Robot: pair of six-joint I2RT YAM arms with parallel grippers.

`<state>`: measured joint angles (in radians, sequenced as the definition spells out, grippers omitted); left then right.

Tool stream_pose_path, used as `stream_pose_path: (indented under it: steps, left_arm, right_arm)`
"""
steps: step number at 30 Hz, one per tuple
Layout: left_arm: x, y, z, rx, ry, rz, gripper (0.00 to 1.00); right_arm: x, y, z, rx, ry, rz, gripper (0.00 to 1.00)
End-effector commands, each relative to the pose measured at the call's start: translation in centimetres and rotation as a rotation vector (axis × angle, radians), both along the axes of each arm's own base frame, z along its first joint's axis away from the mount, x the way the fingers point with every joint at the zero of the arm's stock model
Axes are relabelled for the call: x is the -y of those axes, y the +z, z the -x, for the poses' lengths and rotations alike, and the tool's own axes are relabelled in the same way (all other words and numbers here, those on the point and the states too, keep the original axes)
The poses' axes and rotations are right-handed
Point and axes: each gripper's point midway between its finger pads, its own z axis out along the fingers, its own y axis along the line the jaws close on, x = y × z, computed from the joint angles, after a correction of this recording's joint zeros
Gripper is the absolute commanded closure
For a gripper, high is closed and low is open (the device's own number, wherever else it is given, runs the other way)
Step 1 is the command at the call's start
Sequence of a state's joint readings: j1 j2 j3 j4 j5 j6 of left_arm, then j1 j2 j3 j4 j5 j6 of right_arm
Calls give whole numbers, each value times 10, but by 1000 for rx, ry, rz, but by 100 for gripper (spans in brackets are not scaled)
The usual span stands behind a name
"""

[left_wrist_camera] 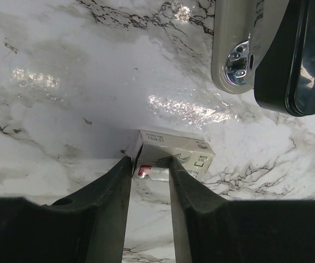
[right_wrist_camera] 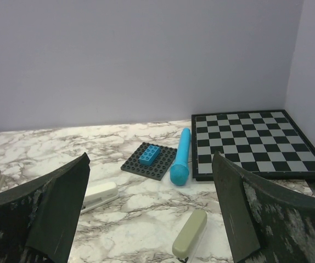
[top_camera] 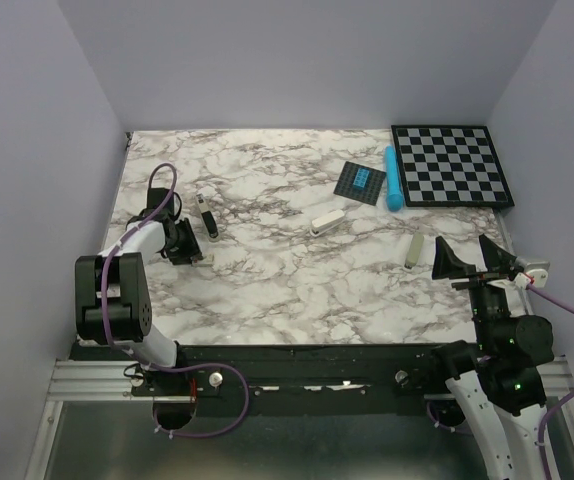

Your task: Load the staples into the stapler

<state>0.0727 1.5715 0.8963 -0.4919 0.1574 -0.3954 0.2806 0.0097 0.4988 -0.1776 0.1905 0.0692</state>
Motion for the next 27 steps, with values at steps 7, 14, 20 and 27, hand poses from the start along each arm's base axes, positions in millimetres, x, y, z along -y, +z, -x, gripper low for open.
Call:
stream_pose_path:
  steps: [7,14,20,27]
  left_arm:
    - [20,5,-1,29,-72,72,68]
    - [51,8,8,34,-139,106,75]
    - [83,8,15,32,-181,125,81]
    - [135,15,21,73,-208,202,85]
  right_arm:
    - [12,29,44,180,6,-47,0]
    - [-3,30,42,166,80,-30,0]
    - [-43,25,32,44,280,7,0]
    - [-114,-19,13,-364,642,33,0]
